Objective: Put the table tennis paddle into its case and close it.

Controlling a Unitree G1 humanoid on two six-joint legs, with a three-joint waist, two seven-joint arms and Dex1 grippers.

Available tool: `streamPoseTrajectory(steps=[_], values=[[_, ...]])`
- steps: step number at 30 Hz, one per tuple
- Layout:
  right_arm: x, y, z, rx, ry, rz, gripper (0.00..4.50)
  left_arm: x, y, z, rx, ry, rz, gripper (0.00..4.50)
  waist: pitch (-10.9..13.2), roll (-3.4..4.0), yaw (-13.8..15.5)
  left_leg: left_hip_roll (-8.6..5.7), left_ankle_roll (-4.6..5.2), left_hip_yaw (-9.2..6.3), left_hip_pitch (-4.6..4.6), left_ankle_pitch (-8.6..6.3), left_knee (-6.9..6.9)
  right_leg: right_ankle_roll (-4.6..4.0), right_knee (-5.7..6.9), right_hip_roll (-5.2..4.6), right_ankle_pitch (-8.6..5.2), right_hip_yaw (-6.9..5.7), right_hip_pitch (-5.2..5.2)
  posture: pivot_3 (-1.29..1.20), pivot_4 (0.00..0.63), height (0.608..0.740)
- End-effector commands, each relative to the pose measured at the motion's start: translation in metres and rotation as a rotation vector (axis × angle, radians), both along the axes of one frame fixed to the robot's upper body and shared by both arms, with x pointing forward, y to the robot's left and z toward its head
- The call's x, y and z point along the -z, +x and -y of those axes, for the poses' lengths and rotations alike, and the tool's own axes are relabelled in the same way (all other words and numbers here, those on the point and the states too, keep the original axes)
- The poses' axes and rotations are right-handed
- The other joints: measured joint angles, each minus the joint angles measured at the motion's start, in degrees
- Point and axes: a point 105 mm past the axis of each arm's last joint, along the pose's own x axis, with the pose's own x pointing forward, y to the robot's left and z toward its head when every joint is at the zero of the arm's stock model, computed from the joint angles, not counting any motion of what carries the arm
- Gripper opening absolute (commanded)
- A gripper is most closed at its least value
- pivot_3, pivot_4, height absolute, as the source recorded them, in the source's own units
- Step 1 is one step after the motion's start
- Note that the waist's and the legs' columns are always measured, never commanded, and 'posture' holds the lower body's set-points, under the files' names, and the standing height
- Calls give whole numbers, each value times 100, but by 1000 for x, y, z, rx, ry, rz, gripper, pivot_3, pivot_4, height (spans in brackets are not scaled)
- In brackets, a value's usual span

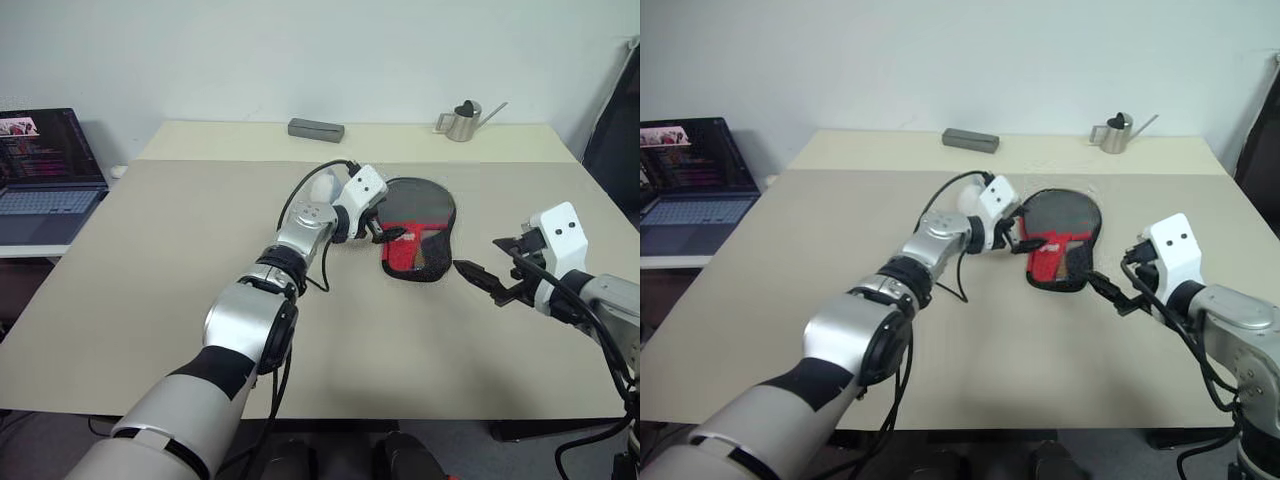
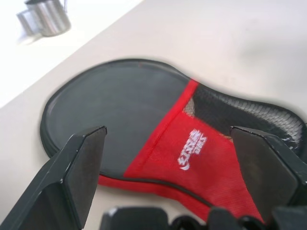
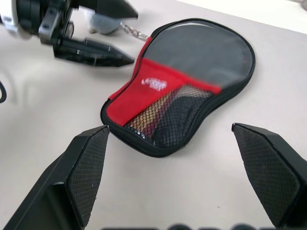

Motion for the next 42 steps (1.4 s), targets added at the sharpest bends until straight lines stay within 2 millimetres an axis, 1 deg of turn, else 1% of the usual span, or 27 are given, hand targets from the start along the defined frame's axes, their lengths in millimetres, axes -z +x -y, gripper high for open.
streamPoseTrajectory(steps=[1, 4, 8, 11, 14, 17, 19, 24, 26, 29, 33, 37, 42], values=[[-10, -4, 3, 19, -7, 47, 4486, -10, -3, 8, 37, -2, 30, 4500, 0, 0, 1, -1, 0, 1, 0, 0, 0, 0, -1, -1, 0, 1, 0, 0, 150, 740], [-10, -1, 4, 22, -3, 46, 4486, -16, -4, 4, 64, -20, 36, 4500, 0, 0, -17, 1, 0, 3, 3, 0, -1, 0, 2, 1, 0, 4, 0, 0, 150, 740], [-9, 8, 0, 9, 21, 41, 4486, -29, -10, -11, 164, -65, 41, 4500, 0, 0, -40, 6, 0, 8, 12, 0, -2, 0, 10, 9, 0, 10, 0, 0, 150, 740], [-3, 19, -2, -3, 49, 14, 4486, -36, -16, -32, 239, -115, 22, 4500, -1, 1, -45, 8, 0, 12, 18, 0, -2, 0, 16, 11, 0, 14, 1, 0, 150, 740], [0, 27, -1, -2, 69, -2, 4486, -39, -20, -45, 281, -157, -1, 4500, -1, 1, -32, 8, 0, 12, 21, 1, -1, -1, 21, 11, 0, 15, 2, 0, 150, 740], [2, 43, -2, -4, 98, -14, 4486, -41, -28, -70, 327, -180, -20, 4500, -1, 2, -39, 7, 0, 13, 19, 1, 1, -1, 20, 9, 0, 15, 2, 0, 150, 740], [4, 52, -3, -15, 108, -15, 4486, -38, -33, -84, 328, -159, -13, 4500, -1, 2, -74, 8, 0, 17, 21, 1, 1, -1, 23, 10, 0, 21, 1, 0, 150, 740], [14, 73, -7, -24, 128, -34, 4486, -33, -38, -120, 243, -107, 2, 4500, -1, 2, -77, 15, -1, 10, 23, 1, 1, -1, 32, 13, 0, 16, 0, 0, 150, 740], [18, 81, -9, -25, 147, -43, 4486, -33, -39, -130, 207, -101, 6, 4500, -1, 2, -61, 14, -1, 11, 22, 1, 4, -1, 32, 11, 0, 16, 0, 0, 150, 740], [24, 92, -13, -27, 166, -57, 4486, -33, -42, -138, 175, -94, 12, 4500, -1, 2, -42, 12, -1, 11, 22, 1, 7, -1, 33, 8, 0, 17, 0, 0, 150, 740], [34, 109, -16, -9, 179, -80, 4486, -38, -43, -139, 151, -100, 32, 4500, -1, 2, -33, 12, -1, 9, 22, 1, 7, -2, 33, 8, 0, 14, 1, 0, 150, 740], [44, 126, -6, 51, 154, -81, 4486, -43, -43, -136, 148, -105, 47, 4500, -1, 2, -35, 10, -1, 12, 22, 1, 7, -2, 33, 5, 0, 15, 0, 0, 150, 740], [50, 139, 7, 117, 129, -79, 4486, -44, -43, -136, 145, -100, 53, 4500, -1, 2, -40, 11, -2, 13, 22, 2, 6, -2, 33, 5, 0, 15, -1, 0, 150, 740]])
